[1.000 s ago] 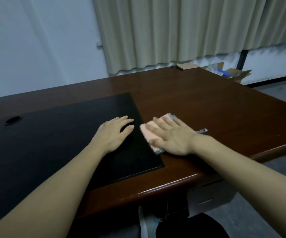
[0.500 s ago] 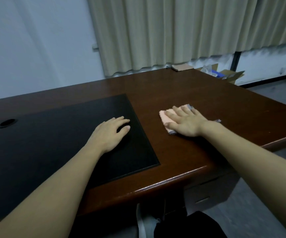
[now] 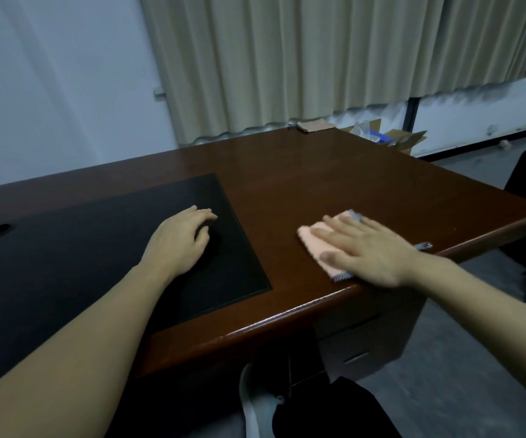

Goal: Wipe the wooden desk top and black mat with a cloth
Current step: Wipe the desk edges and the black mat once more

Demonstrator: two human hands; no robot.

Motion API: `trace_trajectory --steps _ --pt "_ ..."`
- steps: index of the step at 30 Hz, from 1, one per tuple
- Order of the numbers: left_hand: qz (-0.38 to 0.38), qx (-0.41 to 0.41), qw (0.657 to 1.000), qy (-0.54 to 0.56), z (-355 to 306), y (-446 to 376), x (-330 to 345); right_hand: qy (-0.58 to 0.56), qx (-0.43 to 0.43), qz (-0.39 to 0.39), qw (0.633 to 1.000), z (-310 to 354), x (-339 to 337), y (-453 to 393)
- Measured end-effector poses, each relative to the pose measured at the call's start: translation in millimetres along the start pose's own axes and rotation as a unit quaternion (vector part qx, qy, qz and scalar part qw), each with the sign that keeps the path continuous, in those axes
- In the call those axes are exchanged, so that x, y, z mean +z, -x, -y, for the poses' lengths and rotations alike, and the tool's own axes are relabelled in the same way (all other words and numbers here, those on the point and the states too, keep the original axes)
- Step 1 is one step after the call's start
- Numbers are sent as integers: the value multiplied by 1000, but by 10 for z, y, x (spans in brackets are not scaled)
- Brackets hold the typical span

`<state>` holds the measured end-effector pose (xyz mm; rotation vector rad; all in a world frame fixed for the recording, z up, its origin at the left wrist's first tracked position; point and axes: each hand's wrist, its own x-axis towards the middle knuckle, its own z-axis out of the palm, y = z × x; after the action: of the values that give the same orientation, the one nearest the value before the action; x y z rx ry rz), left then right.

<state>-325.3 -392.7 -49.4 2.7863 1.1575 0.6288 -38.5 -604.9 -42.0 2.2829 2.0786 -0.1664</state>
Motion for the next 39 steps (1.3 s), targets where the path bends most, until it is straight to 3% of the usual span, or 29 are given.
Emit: trace_trajectory --steps 5,10,14,19,23,30,34,39 --pt "-2 40 999 -18 -139 -19 15 6 83 24 996 -47 1 -152" --pt "19 38 998 42 -567 -213 103 12 -10 -22 1000 552 105 144" --pt "44 80 995 52 -881 -393 200 -16 -47 -66 997 399 205 518" --pt "101 122 986 -42 -972 -511 261 -27 94 -55 994 -584 136 476" --pt "102 85 991 -23 -920 -554 315 -26 157 -2 987 -897 32 181" --pt "117 40 992 3 -809 -853 387 9 20 10 1000 -141 17 -64" --pt "140 27 990 6 -802 -949 467 -2 -42 10 999 -280 9 62" --pt "128 19 991 37 -755 -934 595 -2 120 33 992 -1143 -137 -532"
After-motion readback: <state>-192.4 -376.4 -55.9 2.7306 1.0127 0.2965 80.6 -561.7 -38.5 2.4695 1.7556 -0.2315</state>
